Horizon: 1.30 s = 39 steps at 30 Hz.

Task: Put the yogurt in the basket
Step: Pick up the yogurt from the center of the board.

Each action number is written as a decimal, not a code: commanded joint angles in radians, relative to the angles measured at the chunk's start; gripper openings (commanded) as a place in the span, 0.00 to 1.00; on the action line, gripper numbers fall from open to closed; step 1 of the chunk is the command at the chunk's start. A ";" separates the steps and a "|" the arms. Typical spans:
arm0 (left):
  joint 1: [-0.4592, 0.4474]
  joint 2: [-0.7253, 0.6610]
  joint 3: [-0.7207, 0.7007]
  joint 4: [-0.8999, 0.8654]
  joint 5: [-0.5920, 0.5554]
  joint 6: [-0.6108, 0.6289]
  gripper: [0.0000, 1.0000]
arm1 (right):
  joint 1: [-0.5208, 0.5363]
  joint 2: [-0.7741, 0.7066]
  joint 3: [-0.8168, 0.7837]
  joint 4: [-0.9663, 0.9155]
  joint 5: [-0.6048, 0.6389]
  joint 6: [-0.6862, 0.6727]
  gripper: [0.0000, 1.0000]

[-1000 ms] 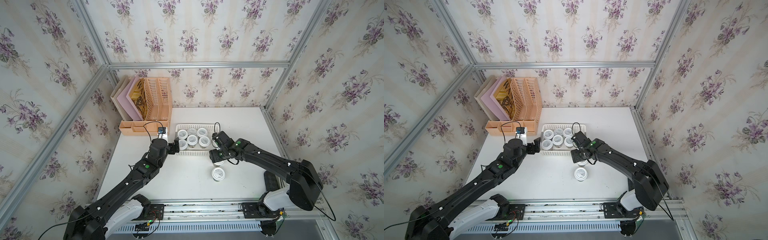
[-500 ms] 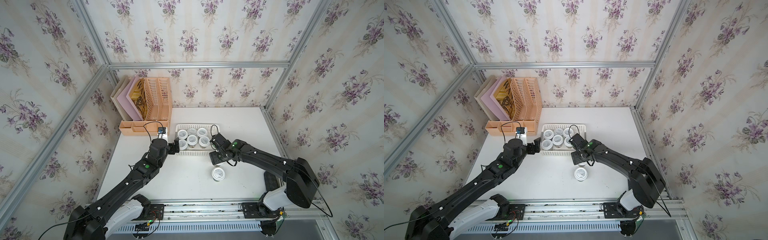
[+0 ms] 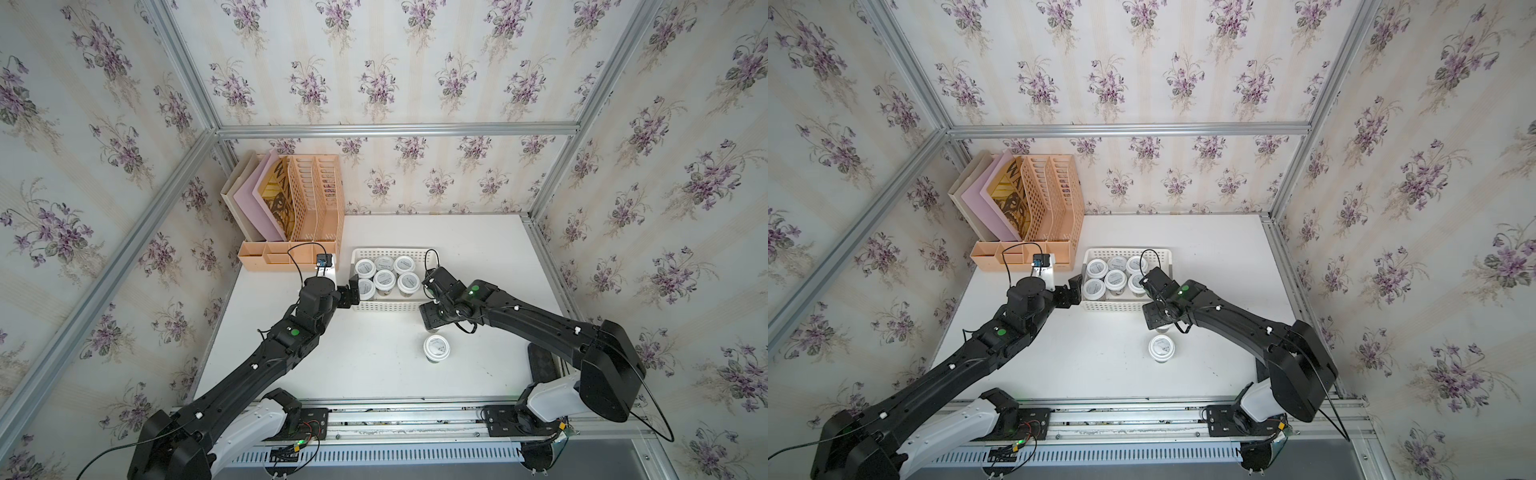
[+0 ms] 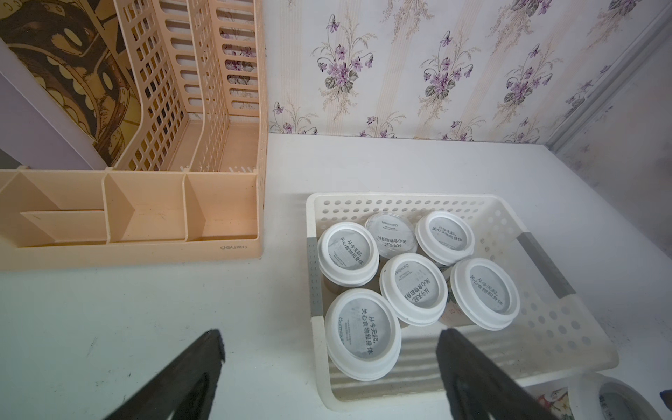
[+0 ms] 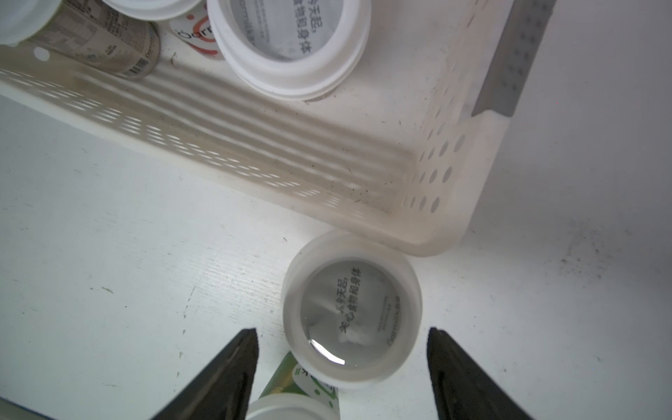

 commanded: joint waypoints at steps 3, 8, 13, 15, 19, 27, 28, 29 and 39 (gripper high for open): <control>0.001 0.002 0.003 0.030 0.006 -0.006 0.95 | 0.001 -0.012 -0.002 0.002 0.015 0.004 0.79; 0.001 0.002 0.003 0.028 0.007 -0.005 0.95 | 0.001 0.019 -0.007 0.005 0.007 0.004 0.82; 0.001 0.004 0.003 0.028 0.008 -0.004 0.95 | 0.003 0.032 -0.005 0.014 0.007 0.003 0.83; 0.001 0.005 0.003 0.028 0.007 -0.005 0.95 | 0.002 0.034 -0.005 0.014 0.009 0.001 0.83; 0.001 0.010 0.006 0.028 0.016 -0.005 0.95 | 0.002 0.041 -0.007 0.023 0.010 -0.002 0.82; -0.001 0.021 0.010 0.026 0.021 -0.005 0.95 | 0.002 0.059 -0.008 0.033 0.008 -0.010 0.80; 0.000 0.022 0.012 0.026 0.024 -0.005 0.95 | 0.002 0.057 -0.010 0.036 0.009 -0.011 0.79; 0.001 0.026 0.014 0.027 0.025 -0.006 0.95 | 0.002 0.054 -0.012 0.039 0.007 -0.011 0.78; 0.001 0.042 0.019 0.026 0.034 -0.005 0.95 | 0.002 0.060 -0.017 0.049 0.002 -0.021 0.72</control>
